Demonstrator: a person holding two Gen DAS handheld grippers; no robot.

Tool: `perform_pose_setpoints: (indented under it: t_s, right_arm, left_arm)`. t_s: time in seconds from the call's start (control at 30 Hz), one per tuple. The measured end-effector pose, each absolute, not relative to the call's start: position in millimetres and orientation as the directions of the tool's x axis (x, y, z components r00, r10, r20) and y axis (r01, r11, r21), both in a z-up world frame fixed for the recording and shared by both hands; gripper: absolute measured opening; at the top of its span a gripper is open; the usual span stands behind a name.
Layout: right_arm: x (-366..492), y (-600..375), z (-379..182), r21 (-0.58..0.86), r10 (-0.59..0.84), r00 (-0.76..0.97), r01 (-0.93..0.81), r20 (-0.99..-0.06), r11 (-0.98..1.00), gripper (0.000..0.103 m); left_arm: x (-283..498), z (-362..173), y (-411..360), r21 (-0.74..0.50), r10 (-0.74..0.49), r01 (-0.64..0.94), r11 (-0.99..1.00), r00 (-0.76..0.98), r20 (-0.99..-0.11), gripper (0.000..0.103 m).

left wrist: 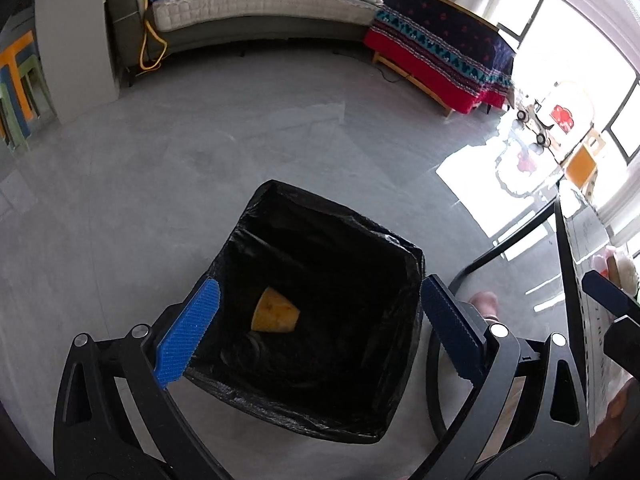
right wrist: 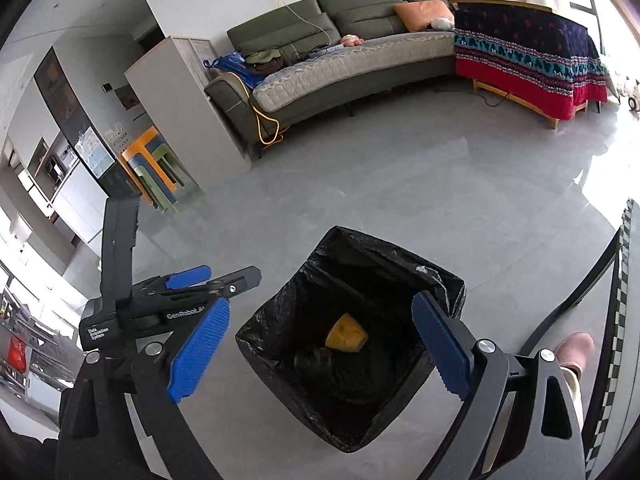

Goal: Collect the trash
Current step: 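Open the left tool over the bin while the right tool releases the jar, then move both tools back to the table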

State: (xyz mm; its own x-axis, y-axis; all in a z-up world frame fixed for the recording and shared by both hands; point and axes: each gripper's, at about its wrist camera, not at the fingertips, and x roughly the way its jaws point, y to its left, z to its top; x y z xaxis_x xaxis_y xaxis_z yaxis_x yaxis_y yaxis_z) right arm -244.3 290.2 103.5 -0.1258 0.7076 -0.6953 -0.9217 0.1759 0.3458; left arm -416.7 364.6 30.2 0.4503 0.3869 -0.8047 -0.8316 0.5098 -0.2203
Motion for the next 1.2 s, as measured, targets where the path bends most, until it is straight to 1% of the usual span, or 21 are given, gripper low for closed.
perform_pose_setpoints:
  t_s: [0.23,0.33,0.67,0.93,1.1,1.2]
  right_arm:
    - [-230,274,115,0.365,0.738,-0.118,-0.913,-0.665,0.183,0.093]
    - [-217,256,123,0.367,0.760,-0.085,-0.906,-0.644,0.210,0.093]
    - [-152,182,137,0.344,0.776,0.089,-0.861,-0.625,0.376,0.093]
    - [-95,109,140,0.316,0.731,0.257,-0.776,-0.632,0.546,0.093]
    - [-64,57,149,0.228,0.667,0.415,-0.718,-0.618,0.658,0.093]
    - [-38,26,156,0.219,0.629,0.479,-0.662,-0.612,0.717,0.093]
  left_arm:
    - [-391,51,346,-0.180,0.408,-0.800,0.573,0.468,-0.784,0.097]
    - [-372,62,336,-0.170,0.406,-0.773,0.611,0.491,-0.771,0.097]
    - [-287,88,290,-0.166,0.318,-0.621,0.766,0.590,-0.742,0.097]
    - [-208,95,247,-0.153,0.214,-0.479,0.865,0.626,-0.750,0.097]
    - [-159,99,216,-0.142,0.152,-0.389,0.910,0.634,-0.758,0.097]
    - [-127,104,195,-0.138,0.116,-0.332,0.933,0.641,-0.759,0.097]
